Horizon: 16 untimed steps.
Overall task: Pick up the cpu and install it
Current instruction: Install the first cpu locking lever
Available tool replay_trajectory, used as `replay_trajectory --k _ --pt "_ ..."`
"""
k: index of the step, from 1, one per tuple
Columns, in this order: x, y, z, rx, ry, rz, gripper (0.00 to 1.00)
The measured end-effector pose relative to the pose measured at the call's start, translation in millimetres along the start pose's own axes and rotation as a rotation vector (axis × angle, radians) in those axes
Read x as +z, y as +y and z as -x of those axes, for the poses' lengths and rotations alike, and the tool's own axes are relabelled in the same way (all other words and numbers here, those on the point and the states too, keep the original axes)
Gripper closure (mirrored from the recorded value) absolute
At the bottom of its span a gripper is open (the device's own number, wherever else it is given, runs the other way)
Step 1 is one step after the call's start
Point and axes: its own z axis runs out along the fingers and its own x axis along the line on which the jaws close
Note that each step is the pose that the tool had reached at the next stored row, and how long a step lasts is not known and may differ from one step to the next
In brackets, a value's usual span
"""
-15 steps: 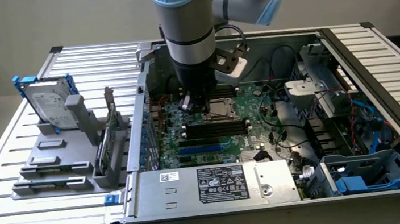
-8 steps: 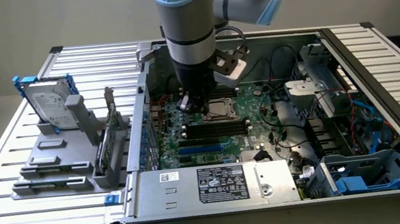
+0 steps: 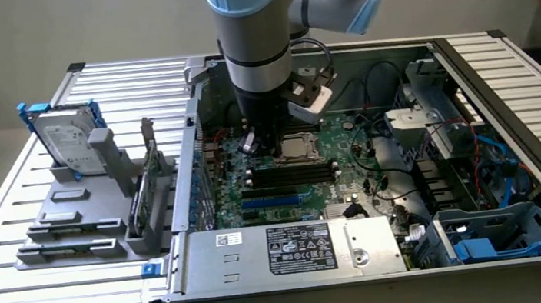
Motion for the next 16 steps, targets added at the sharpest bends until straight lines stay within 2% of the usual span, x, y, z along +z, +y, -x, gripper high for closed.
replay_trajectory --k 7,16 --pt "3.7 -2.2 0.1 0.001 -0.0036 -0.0045 0.89" --pt "11.2 -6.2 -0.6 0.001 -0.0043 -0.0053 0.89"
